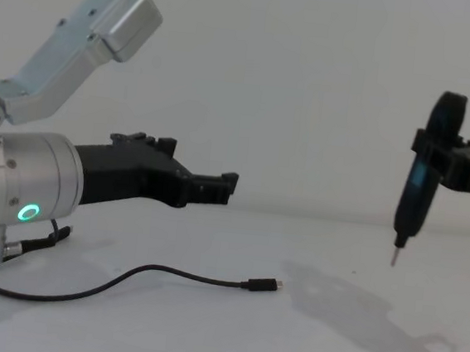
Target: Pick up the data cable with the one hand.
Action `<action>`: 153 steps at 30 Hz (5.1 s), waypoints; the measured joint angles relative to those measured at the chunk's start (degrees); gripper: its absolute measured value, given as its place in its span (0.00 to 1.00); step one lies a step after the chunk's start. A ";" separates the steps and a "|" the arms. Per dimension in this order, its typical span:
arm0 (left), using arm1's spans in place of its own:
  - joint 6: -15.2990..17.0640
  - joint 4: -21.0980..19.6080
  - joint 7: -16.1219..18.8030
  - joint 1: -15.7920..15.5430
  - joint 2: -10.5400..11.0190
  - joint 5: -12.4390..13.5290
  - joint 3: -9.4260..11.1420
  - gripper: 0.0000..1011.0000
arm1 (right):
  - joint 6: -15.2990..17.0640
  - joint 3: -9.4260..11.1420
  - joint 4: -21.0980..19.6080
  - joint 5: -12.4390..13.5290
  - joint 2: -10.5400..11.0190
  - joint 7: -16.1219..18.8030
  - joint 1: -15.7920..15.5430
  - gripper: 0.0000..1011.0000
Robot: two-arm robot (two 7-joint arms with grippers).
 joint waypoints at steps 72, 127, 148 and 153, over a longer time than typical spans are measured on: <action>14.12 8.09 -14.10 -5.66 2.74 -4.80 1.59 0.99 | -2.12 -1.13 4.46 2.27 -1.68 5.82 4.91 0.27; 16.38 10.19 -10.90 -4.37 0.87 -5.14 0.26 0.99 | -2.11 -1.12 4.46 2.26 -1.68 5.81 4.91 0.27; 16.09 10.55 -10.11 -3.91 0.43 -4.51 -0.51 0.72 | -2.11 -1.12 4.46 2.26 -1.68 5.81 4.91 0.27; 16.05 10.57 -10.09 -3.88 0.40 -4.48 -0.54 0.68 | -2.11 -1.12 4.46 2.26 -1.68 5.81 4.90 0.27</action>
